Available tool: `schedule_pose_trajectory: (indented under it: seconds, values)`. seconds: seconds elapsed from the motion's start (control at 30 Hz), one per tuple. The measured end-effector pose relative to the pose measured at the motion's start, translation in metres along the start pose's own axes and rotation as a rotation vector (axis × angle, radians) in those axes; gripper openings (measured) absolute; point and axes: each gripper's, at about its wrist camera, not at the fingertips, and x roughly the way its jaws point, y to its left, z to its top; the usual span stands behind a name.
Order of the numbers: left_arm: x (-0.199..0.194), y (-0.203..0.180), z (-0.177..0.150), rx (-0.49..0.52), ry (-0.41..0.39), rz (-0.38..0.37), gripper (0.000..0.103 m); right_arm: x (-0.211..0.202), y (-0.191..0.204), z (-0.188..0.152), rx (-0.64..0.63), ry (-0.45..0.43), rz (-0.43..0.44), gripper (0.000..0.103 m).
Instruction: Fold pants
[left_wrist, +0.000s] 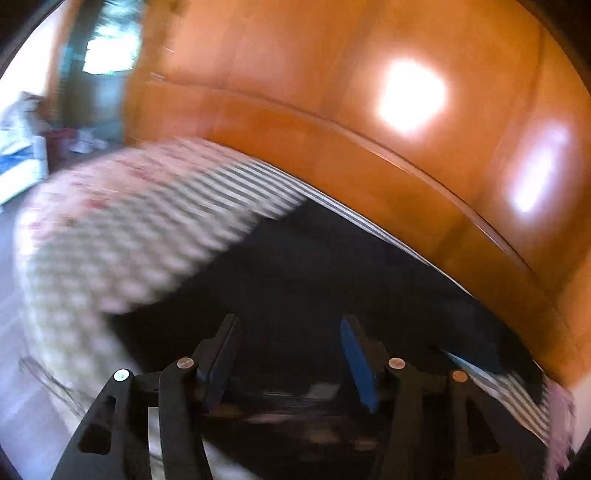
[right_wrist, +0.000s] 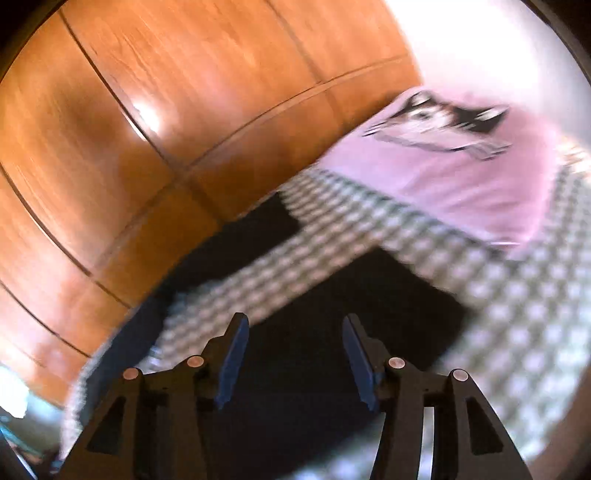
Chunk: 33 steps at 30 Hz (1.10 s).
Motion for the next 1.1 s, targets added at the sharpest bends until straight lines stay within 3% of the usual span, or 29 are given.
schedule_pose_trajectory:
  seconds: [0.13, 0.3, 0.47, 0.53, 0.6, 0.7, 0.77, 0.8, 0.9, 1.1]
  values:
    - [0.047, -0.077, -0.018, 0.152, 0.117, -0.137, 0.057, 0.066, 0.017, 0.013, 0.05, 0.102, 0.09, 0.055]
    - [0.085, -0.136, -0.046, 0.307, 0.181, -0.194, 0.058, 0.133, 0.033, 0.027, 0.076, 0.173, 0.115, 0.056]
    - [0.104, -0.146, -0.062, 0.358, 0.21, -0.187, 0.066, 0.184, 0.038, 0.04, 0.2, 0.2, 0.146, 0.062]
    - [0.099, -0.144, -0.064, 0.357, 0.194, -0.221, 0.077, 0.202, 0.038, 0.042, 0.253, 0.2, 0.147, 0.062]
    - [0.101, -0.142, -0.065, 0.348, 0.196, -0.258, 0.08, 0.216, 0.037, 0.043, 0.303, 0.188, 0.13, 0.062]
    - [0.101, -0.139, -0.065, 0.327, 0.195, -0.286, 0.082, 0.228, 0.039, 0.051, 0.314, 0.156, 0.104, 0.053]
    - [0.099, -0.133, -0.066, 0.309, 0.194, -0.312, 0.083, 0.233, 0.042, 0.056, 0.275, 0.165, 0.058, 0.024]
    - [0.1, -0.134, -0.065, 0.302, 0.194, -0.32, 0.083, 0.235, 0.042, 0.059, 0.258, 0.175, 0.04, 0.018]
    - [0.098, -0.134, -0.065, 0.283, 0.193, -0.342, 0.083, 0.228, 0.04, 0.068, 0.206, 0.163, 0.012, 0.014]
    - [0.096, -0.13, -0.064, 0.266, 0.2, -0.369, 0.083, 0.183, 0.025, 0.092, 0.064, 0.053, -0.112, 0.012]
